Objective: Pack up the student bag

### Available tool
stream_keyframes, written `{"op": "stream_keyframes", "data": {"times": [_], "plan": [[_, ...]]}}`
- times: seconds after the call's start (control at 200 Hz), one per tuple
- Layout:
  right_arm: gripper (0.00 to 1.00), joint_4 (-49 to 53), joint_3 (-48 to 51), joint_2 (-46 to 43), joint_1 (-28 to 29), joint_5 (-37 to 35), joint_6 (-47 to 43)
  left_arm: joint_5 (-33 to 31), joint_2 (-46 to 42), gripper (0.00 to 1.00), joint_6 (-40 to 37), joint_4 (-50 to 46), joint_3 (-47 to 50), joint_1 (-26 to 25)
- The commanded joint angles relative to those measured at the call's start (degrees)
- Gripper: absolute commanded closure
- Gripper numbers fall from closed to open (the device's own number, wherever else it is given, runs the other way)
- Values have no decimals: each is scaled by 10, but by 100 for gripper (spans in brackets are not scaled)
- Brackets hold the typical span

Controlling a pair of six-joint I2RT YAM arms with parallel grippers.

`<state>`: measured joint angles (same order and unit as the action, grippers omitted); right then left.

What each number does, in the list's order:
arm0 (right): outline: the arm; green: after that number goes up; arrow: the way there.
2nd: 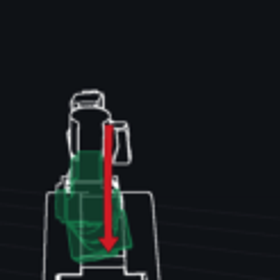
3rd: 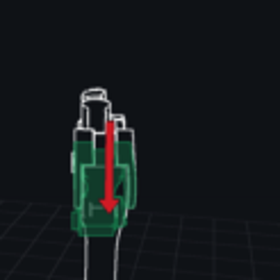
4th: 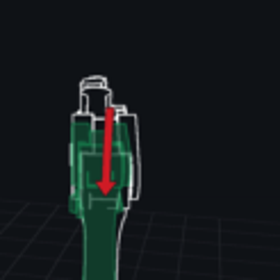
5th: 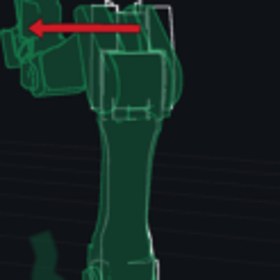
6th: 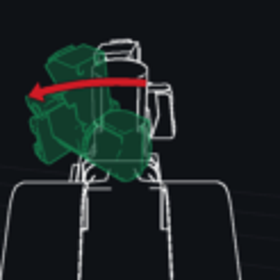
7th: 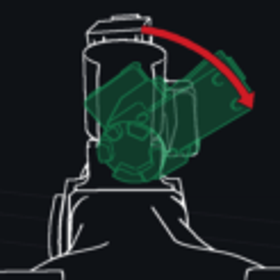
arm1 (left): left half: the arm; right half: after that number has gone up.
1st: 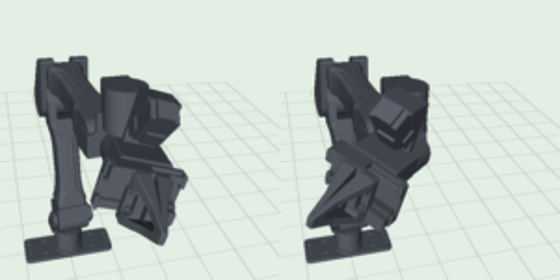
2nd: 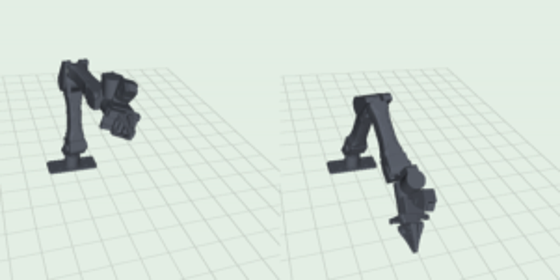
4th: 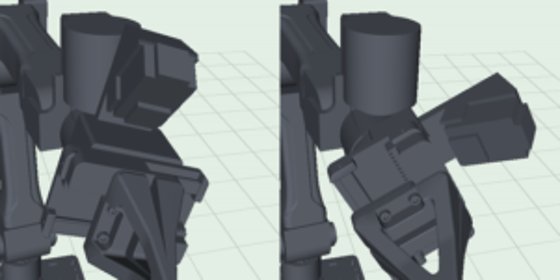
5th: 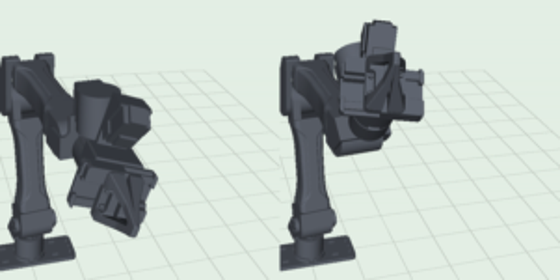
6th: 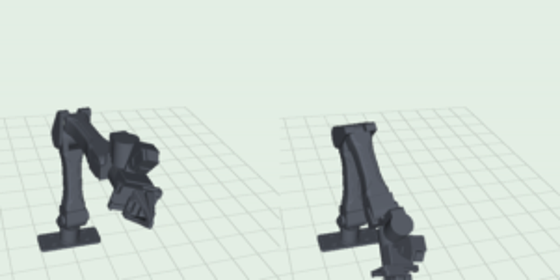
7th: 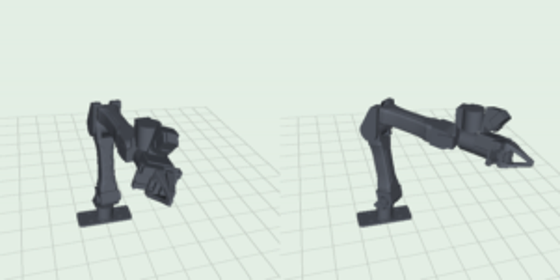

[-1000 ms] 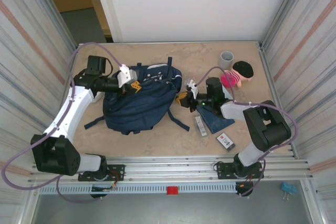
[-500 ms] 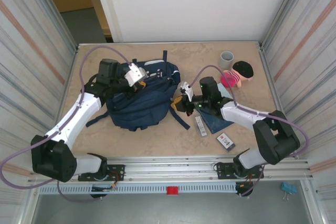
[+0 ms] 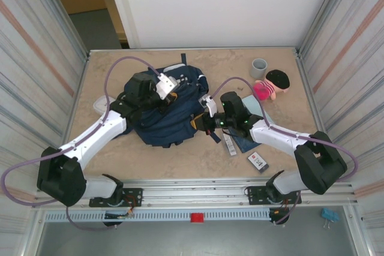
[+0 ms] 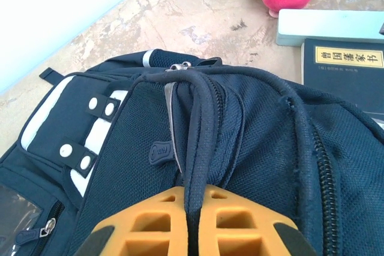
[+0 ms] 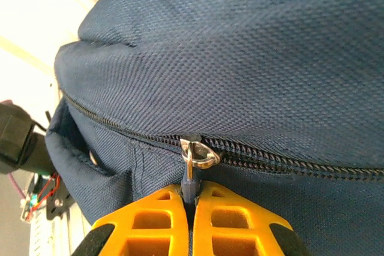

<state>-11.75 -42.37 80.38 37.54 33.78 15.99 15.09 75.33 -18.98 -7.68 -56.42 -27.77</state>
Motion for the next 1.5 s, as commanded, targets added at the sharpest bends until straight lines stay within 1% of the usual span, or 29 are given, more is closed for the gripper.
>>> {"op": "stream_keyframes", "data": {"times": [0.0, 0.06, 0.15, 0.246, 0.341, 0.426, 0.496, 0.566, 0.656, 0.747, 0.797, 0.842, 0.857, 0.877, 0.992, 1.042, 1.102, 1.183, 1.283, 1.323, 1.328, 1.358, 1.413, 1.498], "plan": [[93, -30, -8, 7, -2, -24, 34, 6, -12, 100, 17, 53, -1, -4], [100, -33, -8, 12, -9, -21, 38, 12, -14, 100, 10, 46, 0, -4], [100, -41, -9, 13, -15, -27, 46, -5, -19, 100, 19, 43, 6, -4], [100, -33, -14, 10, -7, -18, 54, -50, -16, 100, 51, 42, 5, -10], [100, -8, -23, 3, 16, -18, 66, -115, -1, 100, 79, 57, 4, -25], [100, 1, -28, -7, 42, -21, 92, -166, 30, 100, 93, 63, -9, -38], [100, -9, -28, -14, 63, -26, 124, -190, 54, 100, 99, 70, -19, -47], [100, -20, -29, -14, 84, -33, 148, -190, 69, 100, 96, 85, -24, -52], [100, -13, -28, -10, 95, -56, 157, -167, 70, 100, 84, 104, -24, -52], [100, -22, -13, -16, 85, -64, 163, -138, 55, 100, 55, 114, -13, -52], [96, -33, -7, -22, 70, -51, 181, -113, 43, 100, 37, 124, -1, -50], [87, -37, -1, -29, 56, -36, 199, -85, 30, 100, 25, 131, 9, -43], [81, -37, -1, -32, 50, -30, 205, -71, 27, 100, 22, 132, 13, -40], [77, -35, 0, -35, 46, -24, 209, -52, 21, 100, 18, 134, 18, -35], [44, 2, 2, -63, 3, 14, 263, 55, -7, 100, 8, 147, 43, 6], [35, 11, 6, -73, -17, 24, 292, 110, -15, 100, -1, 146, 48, 24], [29, 19, 15, -88, -37, 21, 344, 164, -22, 100, -20, 132, 49, 39], [26, 33, 15, -91, -58, 28, 405, 213, -25, 100, -50, 99, 39, 51], [23, 9, 18, -78, -64, 38, 478, 252, -23, 100, -58, 89, 32, 67], [22, -12, 21, -70, -64, 37, 504, 268, -22, 100, -56, 91, 31, 73], [22, -20, 21, -67, -64, 38, 524, 270, -21, 100, -56, 92, 30, 74], [21, -43, 22, -60, -64, 39, 552, 278, -20, 100, -53, 94, 29, 78], [20, -96, 23, -38, -63, 44, 588, 287, -15, 100, -53, 93, 26, 80], [20, -135, 21, -11, -58, 38, 629, 295, -9, 100, -51, 93, 23, 80]]}}
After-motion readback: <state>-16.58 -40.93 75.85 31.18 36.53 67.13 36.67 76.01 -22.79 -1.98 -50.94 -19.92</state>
